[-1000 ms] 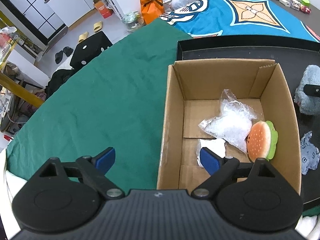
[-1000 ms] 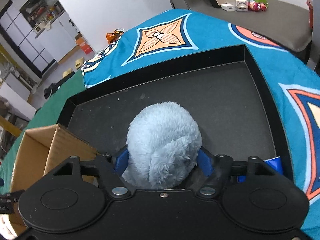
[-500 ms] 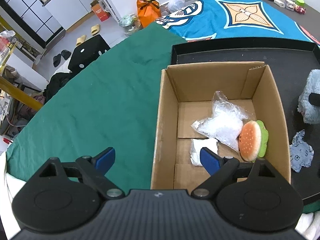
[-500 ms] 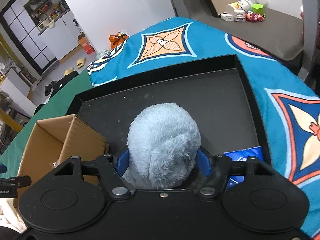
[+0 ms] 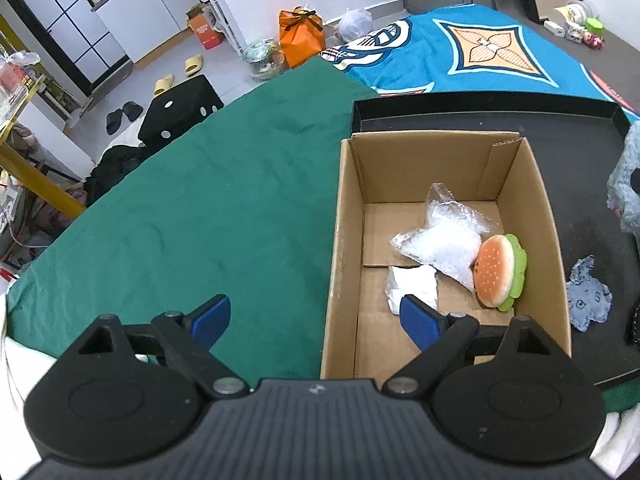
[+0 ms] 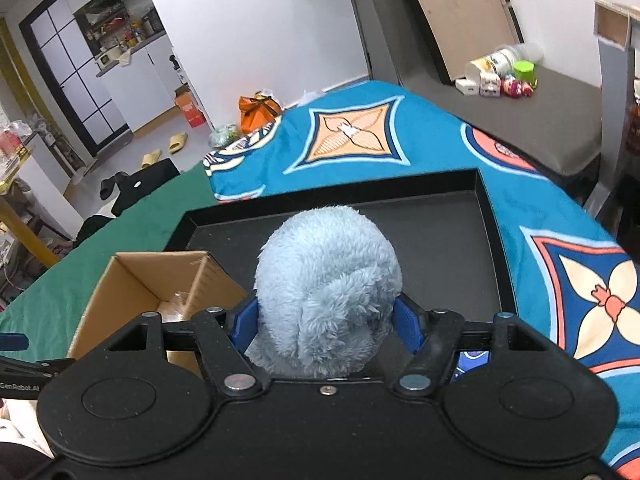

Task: Organize soft objects

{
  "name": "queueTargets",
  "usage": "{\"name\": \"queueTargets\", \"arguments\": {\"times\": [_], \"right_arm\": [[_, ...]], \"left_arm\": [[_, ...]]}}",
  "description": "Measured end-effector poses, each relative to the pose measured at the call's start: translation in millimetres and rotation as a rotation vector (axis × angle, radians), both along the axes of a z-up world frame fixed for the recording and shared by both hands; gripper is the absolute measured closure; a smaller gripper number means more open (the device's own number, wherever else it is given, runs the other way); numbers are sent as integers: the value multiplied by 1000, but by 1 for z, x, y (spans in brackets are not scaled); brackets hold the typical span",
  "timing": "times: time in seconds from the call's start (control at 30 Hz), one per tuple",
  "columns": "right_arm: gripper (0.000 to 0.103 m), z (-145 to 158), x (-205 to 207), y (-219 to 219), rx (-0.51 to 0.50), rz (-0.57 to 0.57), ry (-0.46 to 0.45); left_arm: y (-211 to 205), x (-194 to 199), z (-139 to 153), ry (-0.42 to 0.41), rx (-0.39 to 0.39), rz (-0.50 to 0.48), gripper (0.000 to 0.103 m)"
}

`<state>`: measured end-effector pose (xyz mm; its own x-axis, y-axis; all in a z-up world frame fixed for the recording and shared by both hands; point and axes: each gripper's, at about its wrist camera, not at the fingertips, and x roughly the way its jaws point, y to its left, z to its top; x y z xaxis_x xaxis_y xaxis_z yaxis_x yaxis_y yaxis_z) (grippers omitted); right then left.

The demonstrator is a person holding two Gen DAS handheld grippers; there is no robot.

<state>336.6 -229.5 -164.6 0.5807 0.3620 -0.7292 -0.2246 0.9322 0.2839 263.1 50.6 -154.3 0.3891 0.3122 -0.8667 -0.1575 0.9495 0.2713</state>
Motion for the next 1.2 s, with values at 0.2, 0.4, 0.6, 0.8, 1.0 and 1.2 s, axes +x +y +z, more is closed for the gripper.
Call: {"name": "queueTargets", "arguments": {"times": [0.2,0.4,0.6,0.8,1.0,1.2], "right_arm": [[35,14,-6,7,4,16,-25],[35,30,-11,19,-6,38,-55],[35,46,-14,33,9,65,-82],[36,53,-18,49,40,111,-88],[30,33,-15,48,6,86,-37],[22,7,-15,41,-11,62,45]], "left_arm": [[5,-5,4,-20,-19,8,12],[11,-9,4,-32,-40,15,12],[16,-12,3,-38,-63,16,12],[19,-14,0,-41,-91,10,12],[22,-16,-3,-40,-107,14,12],[23,-14,-6,-39,-113,10,12]]}}
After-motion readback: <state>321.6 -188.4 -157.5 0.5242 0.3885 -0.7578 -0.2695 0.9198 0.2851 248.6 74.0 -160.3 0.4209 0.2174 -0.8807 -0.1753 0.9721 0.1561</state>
